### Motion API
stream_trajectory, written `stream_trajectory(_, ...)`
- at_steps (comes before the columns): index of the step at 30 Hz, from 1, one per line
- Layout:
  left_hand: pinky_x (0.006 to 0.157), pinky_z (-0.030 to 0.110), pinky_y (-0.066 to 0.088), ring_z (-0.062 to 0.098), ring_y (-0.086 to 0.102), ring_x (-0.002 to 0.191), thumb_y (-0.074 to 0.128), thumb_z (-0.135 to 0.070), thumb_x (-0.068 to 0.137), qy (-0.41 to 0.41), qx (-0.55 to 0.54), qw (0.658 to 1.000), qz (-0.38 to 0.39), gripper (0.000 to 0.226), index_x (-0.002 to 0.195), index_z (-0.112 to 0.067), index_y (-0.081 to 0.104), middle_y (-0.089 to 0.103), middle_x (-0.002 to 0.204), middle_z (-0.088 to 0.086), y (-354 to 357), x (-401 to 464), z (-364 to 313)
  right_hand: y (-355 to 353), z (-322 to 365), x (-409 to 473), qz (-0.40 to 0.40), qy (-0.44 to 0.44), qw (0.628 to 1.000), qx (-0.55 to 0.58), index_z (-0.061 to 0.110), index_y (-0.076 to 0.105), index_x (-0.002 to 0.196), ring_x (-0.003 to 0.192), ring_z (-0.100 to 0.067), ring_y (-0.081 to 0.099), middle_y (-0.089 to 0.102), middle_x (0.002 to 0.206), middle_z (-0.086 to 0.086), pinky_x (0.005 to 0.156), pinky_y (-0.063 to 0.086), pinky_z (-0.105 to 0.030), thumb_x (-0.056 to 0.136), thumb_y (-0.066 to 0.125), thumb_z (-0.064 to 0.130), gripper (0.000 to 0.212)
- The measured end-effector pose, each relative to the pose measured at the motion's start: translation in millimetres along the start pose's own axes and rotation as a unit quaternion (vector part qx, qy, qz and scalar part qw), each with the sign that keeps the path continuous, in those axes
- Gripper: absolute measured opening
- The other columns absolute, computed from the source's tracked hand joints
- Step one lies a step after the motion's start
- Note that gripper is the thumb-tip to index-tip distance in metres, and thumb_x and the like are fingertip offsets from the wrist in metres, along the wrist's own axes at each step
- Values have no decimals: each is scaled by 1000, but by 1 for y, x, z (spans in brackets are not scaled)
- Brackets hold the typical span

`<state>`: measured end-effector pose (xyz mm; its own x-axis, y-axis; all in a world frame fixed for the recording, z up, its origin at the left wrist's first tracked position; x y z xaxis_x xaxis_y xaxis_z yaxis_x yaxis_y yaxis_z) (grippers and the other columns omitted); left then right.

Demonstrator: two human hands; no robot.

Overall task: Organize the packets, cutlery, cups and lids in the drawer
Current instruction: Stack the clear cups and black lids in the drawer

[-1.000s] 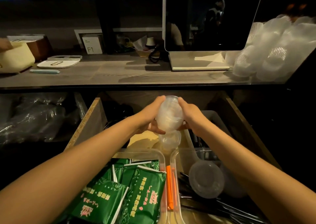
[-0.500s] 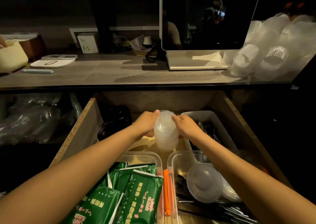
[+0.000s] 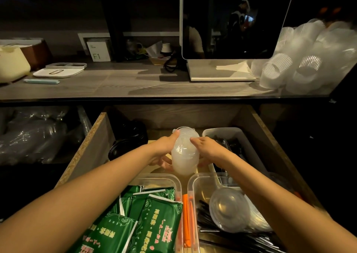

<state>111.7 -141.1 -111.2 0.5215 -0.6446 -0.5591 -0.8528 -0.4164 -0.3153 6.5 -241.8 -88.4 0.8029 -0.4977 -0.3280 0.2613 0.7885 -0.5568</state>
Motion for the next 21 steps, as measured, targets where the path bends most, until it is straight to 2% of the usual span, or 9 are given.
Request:
stream_trajectory(2,67,39,62,32,68,95,20,-69,100,-1,5,1000,-9,76,133,-11,56,64,115,15,0,0,3,1,0,3,2,-13,1000,-28,-2,52,120,105,-35,61,54,117,-23,84,58,-49,103,44,22,31)
stream_trajectory(4,66,40,61,30,68,92,19,-68,100,0,10,1000,-13,76,136,-10,53,64,112,13,0,1,5,4,-3,4,10,0,998,-64,1,52,124,102,-29,61,56,120,-22,85,58,-42,98,56,19,32)
stream_trajectory(7,72,45,61,33,70,91,19,-67,101,-8,-7,1000,8,75,136,-9,52,64,108,11,4,0,10,2,-4,3,1,-1,997,-73,6,43,134,112,-22,52,50,130,-13,91,53,-29,84,74,8,59)
stream_trajectory(8,76,48,60,36,71,92,19,-67,101,-13,-20,1000,15,75,136,-9,51,65,107,12,5,0,11,3,-6,4,10,5,998,-58,6,42,135,114,-23,51,48,133,-12,92,53,-30,83,74,7,61)
stream_trajectory(10,77,47,61,37,73,89,20,-66,101,-20,-37,999,21,73,138,-10,48,65,106,13,6,-1,11,7,-4,5,39,-16,997,-61,7,44,135,116,-28,53,47,134,-14,92,55,-38,90,67,10,51)
stream_trajectory(11,76,46,61,35,73,86,21,-66,101,-23,-41,999,23,72,138,-11,47,64,105,13,7,-1,11,8,-4,5,52,-2,999,-11,8,46,134,115,-33,55,48,132,-15,90,56,-45,95,61,16,42)
stream_trajectory(13,72,45,62,34,72,82,23,-67,101,-32,-54,998,25,71,139,-12,46,63,109,14,8,-2,11,13,-13,4,55,85,984,144,11,47,132,109,-39,61,51,129,-17,83,58,-53,100,52,31,38)
stream_trajectory(17,64,42,64,35,70,86,27,-68,100,-41,-75,996,22,72,146,-15,39,53,130,18,10,0,11,15,-19,8,34,118,977,173,14,49,131,103,-38,65,55,128,-17,75,61,-48,100,50,38,39)
stream_trajectory(21,67,43,64,35,67,88,29,-69,98,-47,-84,995,14,73,150,-18,36,44,144,20,11,1,13,16,-19,7,21,132,975,175,13,49,133,99,-37,66,56,124,-17,73,62,-46,100,51,37,41)
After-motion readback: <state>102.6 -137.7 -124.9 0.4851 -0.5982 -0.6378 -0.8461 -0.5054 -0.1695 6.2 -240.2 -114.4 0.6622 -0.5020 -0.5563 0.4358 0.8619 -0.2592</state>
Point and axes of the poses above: each hand's wrist, its own x-axis towards the middle knuckle, its own y-axis out of the palm, z = x × y, the point moved 7 cm from there along x, towards the middle knuckle
